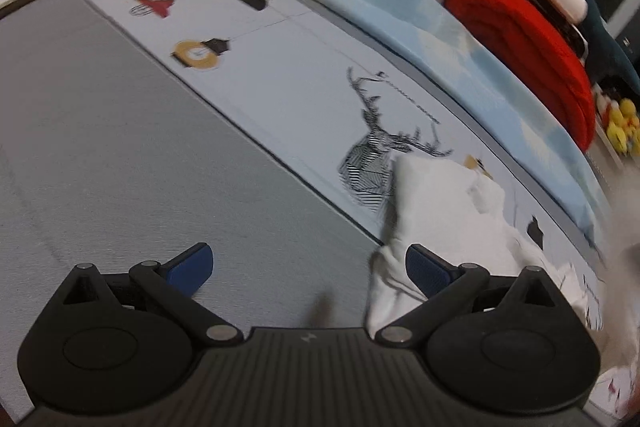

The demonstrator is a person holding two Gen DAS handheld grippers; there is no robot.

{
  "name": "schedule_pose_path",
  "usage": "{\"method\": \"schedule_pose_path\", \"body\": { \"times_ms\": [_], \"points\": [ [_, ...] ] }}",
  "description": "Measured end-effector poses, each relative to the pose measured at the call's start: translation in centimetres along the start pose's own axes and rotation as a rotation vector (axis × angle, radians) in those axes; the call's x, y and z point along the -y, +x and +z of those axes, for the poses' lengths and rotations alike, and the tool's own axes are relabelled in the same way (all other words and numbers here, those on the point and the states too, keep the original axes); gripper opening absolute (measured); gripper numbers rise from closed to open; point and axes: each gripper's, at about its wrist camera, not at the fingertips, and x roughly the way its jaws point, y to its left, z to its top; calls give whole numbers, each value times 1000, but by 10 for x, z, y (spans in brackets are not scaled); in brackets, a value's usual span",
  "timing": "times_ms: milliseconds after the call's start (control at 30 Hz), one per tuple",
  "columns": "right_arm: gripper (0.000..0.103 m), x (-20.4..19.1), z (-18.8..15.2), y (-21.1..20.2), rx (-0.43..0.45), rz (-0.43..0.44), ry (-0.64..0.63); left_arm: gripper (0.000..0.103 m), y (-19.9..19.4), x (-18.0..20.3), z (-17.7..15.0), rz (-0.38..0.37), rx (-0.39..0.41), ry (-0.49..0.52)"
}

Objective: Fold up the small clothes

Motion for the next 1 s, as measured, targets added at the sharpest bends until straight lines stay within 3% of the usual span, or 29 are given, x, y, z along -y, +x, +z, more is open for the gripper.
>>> {"method": "schedule_pose_path", "body": {
  "times_ms": [33, 100, 133, 233, 400, 533, 633, 767, 933, 1000],
  "points": [
    [51, -29, -20, 15, -107, 57, -34, 103, 1, -4, 1, 4, -6, -9],
    [51, -61, -59, 27, -251, 107, -74, 103, 3, -9, 3, 5, -17, -20],
    [51, -65, -71, 24, -281, 124, -95, 103, 3, -11, 3, 0, -21, -19],
    [54, -33, -87, 6, -320, 53, -91, 103, 0, -9, 4, -24, -13, 9],
    [54, 80, -82, -48, -285, -209, 67, 103, -5, 9, -1, -51, 18, 59],
    [54, 136, -99, -76, -278, -334, 154, 103, -4, 38, -4, -124, 22, 121],
    [54, 157, -105, -76, -280, -362, 220, 103, 1, 72, -2, -170, 30, 207],
    [54, 159, -110, -67, -298, -339, 197, 101, 33, 125, 6, -234, -14, 319],
    [54, 156, -110, -54, -321, -336, 158, 74, 94, 164, 1, -212, -97, 376],
    [54, 158, -112, -51, -331, -343, 151, 71, 111, 168, -2, -184, -122, 398]
  ]
}}
